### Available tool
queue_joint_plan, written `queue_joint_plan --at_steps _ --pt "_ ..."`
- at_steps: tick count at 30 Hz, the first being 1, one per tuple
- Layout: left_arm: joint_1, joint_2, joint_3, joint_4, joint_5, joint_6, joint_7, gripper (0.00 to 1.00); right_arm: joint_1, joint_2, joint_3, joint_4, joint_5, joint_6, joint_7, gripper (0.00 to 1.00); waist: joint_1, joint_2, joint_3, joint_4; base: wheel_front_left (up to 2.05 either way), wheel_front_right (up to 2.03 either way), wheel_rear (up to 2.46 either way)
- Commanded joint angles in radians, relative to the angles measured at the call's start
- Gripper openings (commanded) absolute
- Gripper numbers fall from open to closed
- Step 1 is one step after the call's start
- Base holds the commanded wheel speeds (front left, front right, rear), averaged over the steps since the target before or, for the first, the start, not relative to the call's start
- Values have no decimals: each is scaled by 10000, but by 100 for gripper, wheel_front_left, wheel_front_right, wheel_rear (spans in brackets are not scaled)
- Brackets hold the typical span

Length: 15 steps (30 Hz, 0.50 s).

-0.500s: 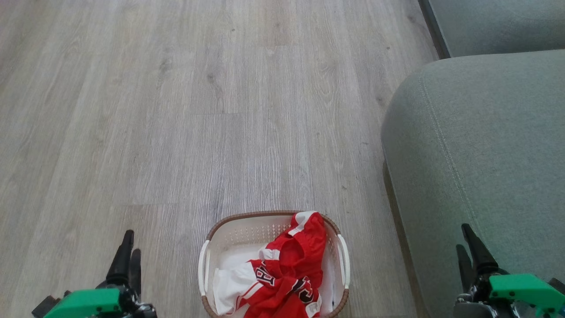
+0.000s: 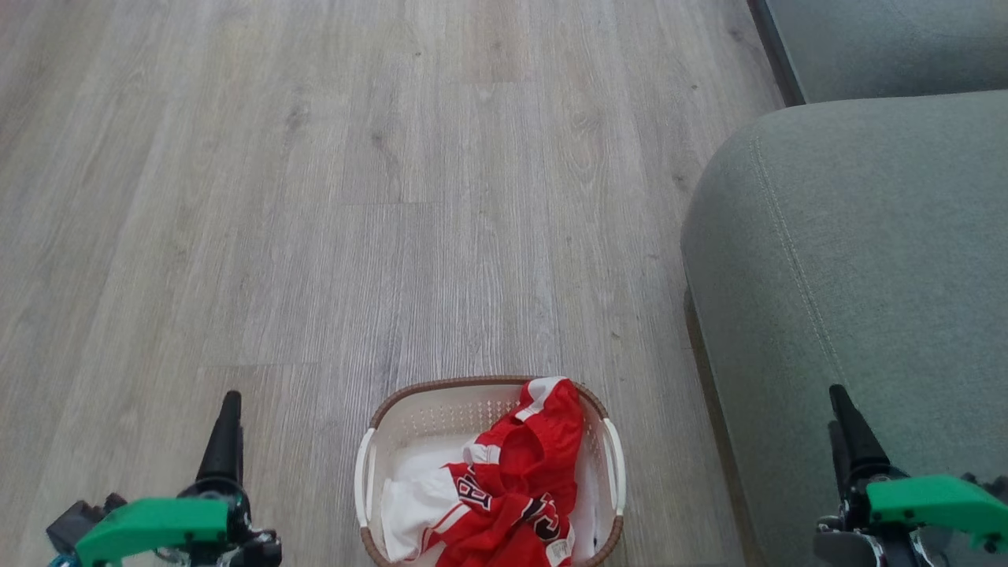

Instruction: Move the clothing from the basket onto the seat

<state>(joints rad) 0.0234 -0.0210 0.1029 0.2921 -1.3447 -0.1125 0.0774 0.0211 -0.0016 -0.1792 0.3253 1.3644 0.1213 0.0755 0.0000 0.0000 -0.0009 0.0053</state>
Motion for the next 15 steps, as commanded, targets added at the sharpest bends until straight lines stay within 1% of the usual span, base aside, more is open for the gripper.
queue_joint_plan --at_steps 1,8,9,15 --pt "-386 92 -3 -404 189 57 -73 100 -301 2 66 -402 -165 23 -100 100 0 0 0 2 0 0 0" --pt "-375 100 -162 -794 1358 234 -313 100 -260 3 108 -748 -1283 28 -336 100 0 0 -2 16 0 0 0" --pt "-369 103 -218 -908 1745 281 -381 100 -244 3 140 -854 -1651 29 -404 100 0 0 0 20 0 0 0" --pt "-333 110 -440 -1200 2967 418 -586 100 -173 4 254 -1101 -2622 34 -606 100 0 0 1 32 0 0 0"
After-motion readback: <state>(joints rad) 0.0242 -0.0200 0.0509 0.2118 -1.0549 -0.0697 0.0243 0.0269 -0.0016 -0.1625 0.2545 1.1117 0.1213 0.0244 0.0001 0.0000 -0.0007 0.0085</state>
